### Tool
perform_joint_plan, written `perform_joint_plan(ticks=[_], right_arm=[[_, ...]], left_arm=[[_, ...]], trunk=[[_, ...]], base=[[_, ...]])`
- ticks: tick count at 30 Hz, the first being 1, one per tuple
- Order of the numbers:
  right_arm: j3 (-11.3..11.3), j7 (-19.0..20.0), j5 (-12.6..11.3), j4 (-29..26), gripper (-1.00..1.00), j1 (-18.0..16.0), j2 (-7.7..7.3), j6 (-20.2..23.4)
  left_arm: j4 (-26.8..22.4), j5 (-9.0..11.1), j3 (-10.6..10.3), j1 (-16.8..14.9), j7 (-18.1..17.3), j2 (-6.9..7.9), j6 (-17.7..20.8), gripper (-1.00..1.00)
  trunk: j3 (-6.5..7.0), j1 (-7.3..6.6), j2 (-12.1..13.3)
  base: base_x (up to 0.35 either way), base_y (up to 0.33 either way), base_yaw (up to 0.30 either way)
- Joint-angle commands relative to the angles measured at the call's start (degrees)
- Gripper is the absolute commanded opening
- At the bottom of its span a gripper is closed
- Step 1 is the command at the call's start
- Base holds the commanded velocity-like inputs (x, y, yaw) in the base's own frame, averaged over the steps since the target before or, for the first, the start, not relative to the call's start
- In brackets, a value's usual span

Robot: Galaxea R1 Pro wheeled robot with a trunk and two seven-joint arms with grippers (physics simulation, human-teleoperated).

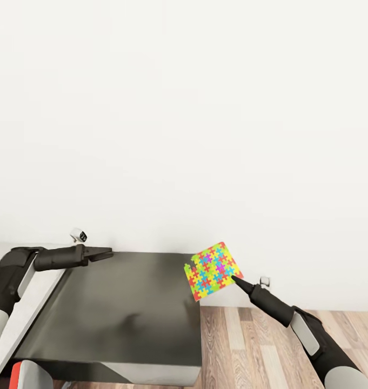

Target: Put all the toys in the child's room - the three board games (two on the bed and one on the table), the two jigsaw puzzles on the table, and the tennis ball on the table - inside the toy box on the table in the child's room.

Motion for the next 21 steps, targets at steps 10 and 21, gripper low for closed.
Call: perform_joint_plan(ticks=[10, 21], right_arm=[[0.08, 0.85, -0.33, -0.07, -1.00, 0.22, -0.05, -0.82], [0.08, 0.94, -0.33, -0.07, -1.00, 0.23, -0.08, -0.99]], left_arm=[[0.00, -0.31, -0.06, -0.04, -0.22, 0.60, 0.61, 1.00], [0.00, -0.34, -0.12, -0.04, -0.22, 0.51, 0.61, 1.00]], trunk=[[0.85, 0.04, -0.10], [1.90, 0.04, -0.10]], base=[[0.000, 0.000, 0.000], [0.000, 0.000, 0.000]])
